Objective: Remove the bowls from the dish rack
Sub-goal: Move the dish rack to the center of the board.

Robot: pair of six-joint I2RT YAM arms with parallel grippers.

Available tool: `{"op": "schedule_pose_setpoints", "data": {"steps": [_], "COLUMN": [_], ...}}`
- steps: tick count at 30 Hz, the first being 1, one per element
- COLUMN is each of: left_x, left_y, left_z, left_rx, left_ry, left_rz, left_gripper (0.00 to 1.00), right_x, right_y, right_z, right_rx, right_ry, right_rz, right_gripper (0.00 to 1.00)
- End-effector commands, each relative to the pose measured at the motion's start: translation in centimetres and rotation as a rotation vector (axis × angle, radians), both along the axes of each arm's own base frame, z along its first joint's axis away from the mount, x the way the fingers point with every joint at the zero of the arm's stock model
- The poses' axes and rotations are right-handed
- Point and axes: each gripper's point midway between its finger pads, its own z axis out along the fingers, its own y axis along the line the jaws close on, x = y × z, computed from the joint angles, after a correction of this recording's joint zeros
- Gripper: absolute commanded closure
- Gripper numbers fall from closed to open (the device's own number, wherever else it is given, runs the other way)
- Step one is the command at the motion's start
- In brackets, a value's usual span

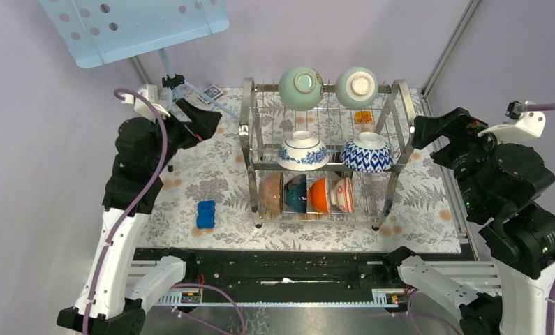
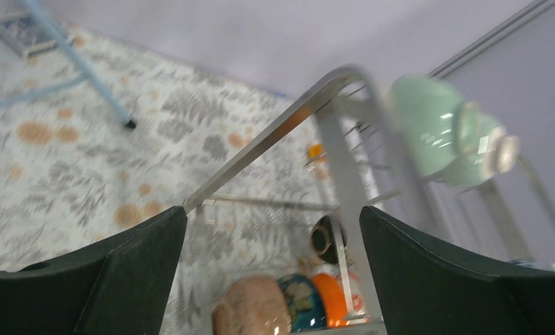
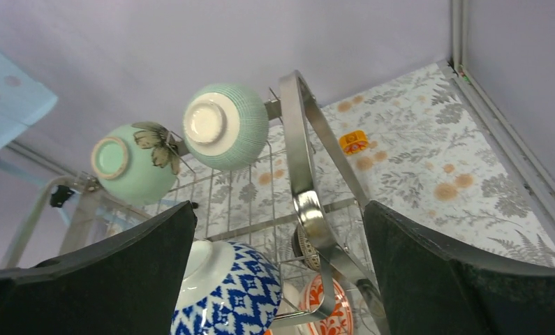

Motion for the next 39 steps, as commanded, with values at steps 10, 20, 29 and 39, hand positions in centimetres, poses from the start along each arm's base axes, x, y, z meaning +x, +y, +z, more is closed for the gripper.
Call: {"op": "schedule_pose_setpoints", "data": {"steps": [10, 20, 29, 39], "left_x": [-1.9, -1.1, 0.0, 0.3], "left_y": [-6.4, -7.7, -8.3, -9.3], "left_z": [7.9, 6.7, 4.5, 2.9], "left_rx": [0.107, 0.221, 0.309, 0.375], "left_ry": [-0.132, -0.063, -0.006, 0.018], "left_rz": [-0.197, -0.180, -0.169, -0.175], "left_gripper": [0.01, 0.01, 0.11, 0.21], "right_x": [2.6, 4.3, 5.3, 6.8], "right_y": [0.1, 1.4, 0.5, 1.0], "right_z": [-3.8, -5.5, -6.1, -7.4], "right_rx": [-0.082, -0.112, -0.156, -0.193], "right_ry": [0.123, 0.169, 0.179, 0.216], "right_rz": [-0.069, -0.045, -0.118, -0.121], "right_gripper": [0.13, 0.22, 0.30, 0.43]}}
